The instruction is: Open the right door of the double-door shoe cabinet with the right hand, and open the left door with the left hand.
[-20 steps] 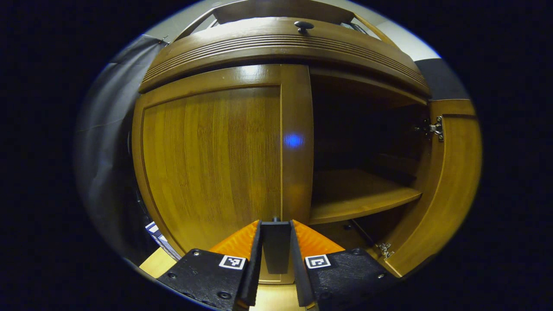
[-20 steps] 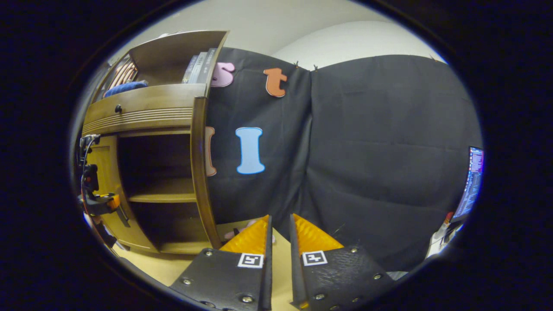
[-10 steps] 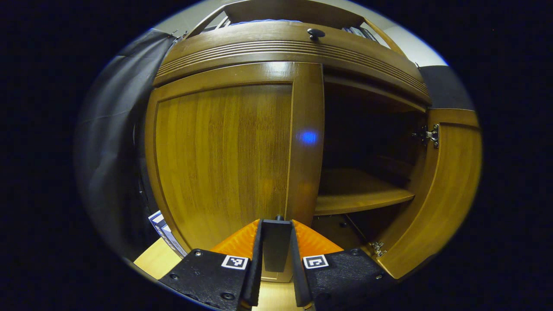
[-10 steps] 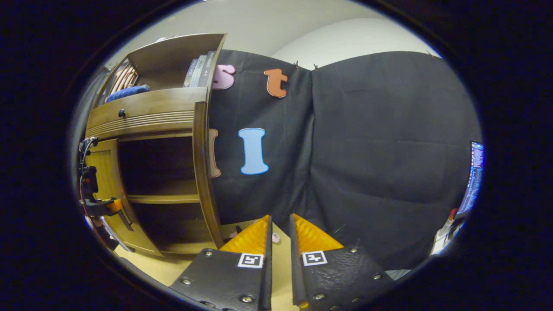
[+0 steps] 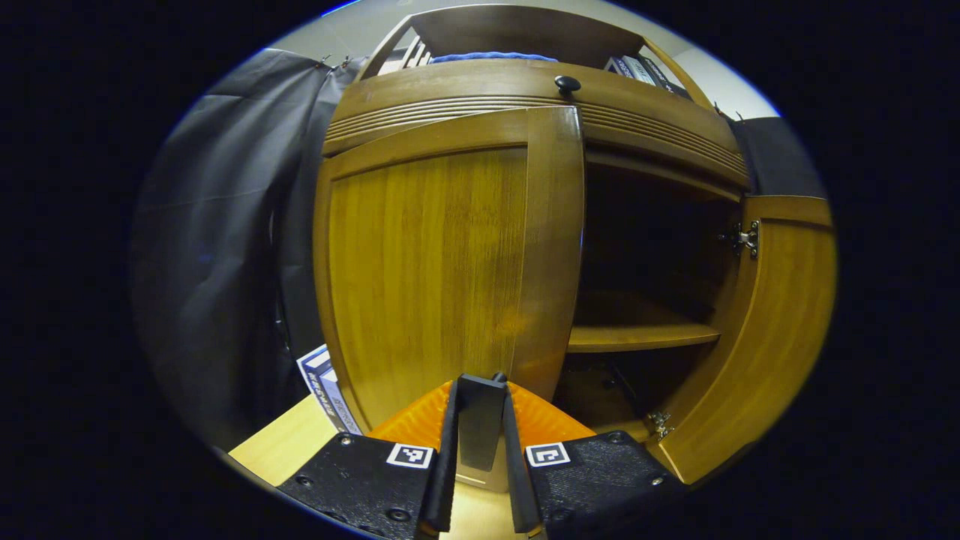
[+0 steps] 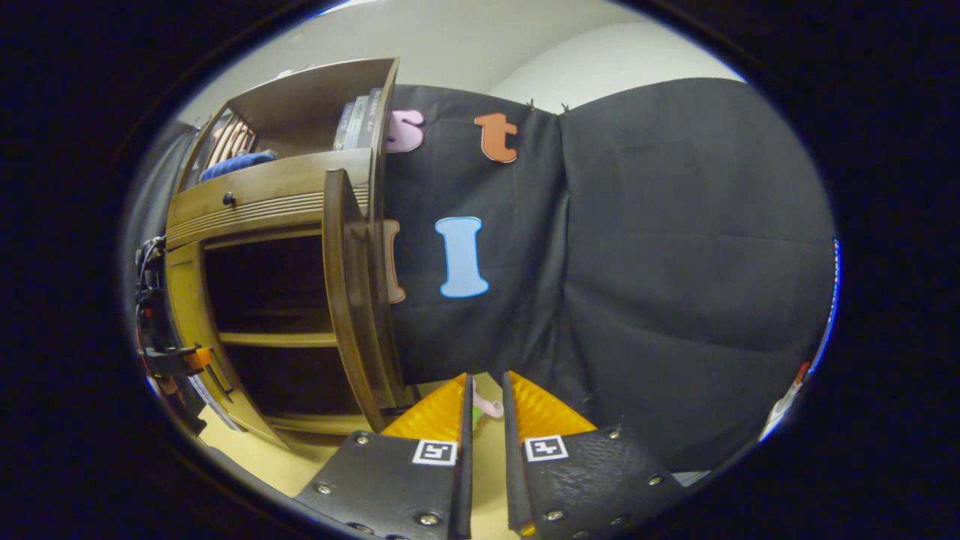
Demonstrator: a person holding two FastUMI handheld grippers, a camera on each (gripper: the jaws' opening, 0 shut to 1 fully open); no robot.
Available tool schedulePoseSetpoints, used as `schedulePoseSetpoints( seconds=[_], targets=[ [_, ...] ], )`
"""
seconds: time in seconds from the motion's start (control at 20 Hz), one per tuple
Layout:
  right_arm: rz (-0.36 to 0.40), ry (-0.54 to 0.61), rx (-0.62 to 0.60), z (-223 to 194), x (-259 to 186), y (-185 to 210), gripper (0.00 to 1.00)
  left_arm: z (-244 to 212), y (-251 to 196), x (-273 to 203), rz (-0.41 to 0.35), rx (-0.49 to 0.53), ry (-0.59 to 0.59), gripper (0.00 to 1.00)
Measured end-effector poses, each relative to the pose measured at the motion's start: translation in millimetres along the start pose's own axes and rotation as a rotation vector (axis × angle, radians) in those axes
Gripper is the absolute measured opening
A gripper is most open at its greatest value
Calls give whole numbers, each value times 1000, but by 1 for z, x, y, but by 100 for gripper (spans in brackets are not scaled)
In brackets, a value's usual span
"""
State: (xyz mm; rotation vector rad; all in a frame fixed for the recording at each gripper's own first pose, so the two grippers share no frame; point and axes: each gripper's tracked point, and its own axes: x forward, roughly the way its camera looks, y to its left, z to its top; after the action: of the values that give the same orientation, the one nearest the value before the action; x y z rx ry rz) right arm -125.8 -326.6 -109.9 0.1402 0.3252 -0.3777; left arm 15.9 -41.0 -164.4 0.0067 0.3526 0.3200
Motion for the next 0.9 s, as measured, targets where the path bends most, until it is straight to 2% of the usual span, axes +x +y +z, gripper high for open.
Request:
schedulePoseSetpoints(
  seconds=[0.2, 0.6, 0.65, 0.9],
  targets=[
    [39, 17, 5, -5, 1, 1, 19, -2, 11, -16, 41, -6, 4, 30],
    [114, 45, -8, -11, 14, 4, 19, -5, 30, -44, 151, -16, 5, 22],
    [122, 47, -9, -12, 15, 4, 19, -4, 33, -46, 167, -16, 3, 17],
    [150, 56, -11, -14, 22, 3, 19, -7, 44, -60, 223, -24, 4, 8]
  ],
)
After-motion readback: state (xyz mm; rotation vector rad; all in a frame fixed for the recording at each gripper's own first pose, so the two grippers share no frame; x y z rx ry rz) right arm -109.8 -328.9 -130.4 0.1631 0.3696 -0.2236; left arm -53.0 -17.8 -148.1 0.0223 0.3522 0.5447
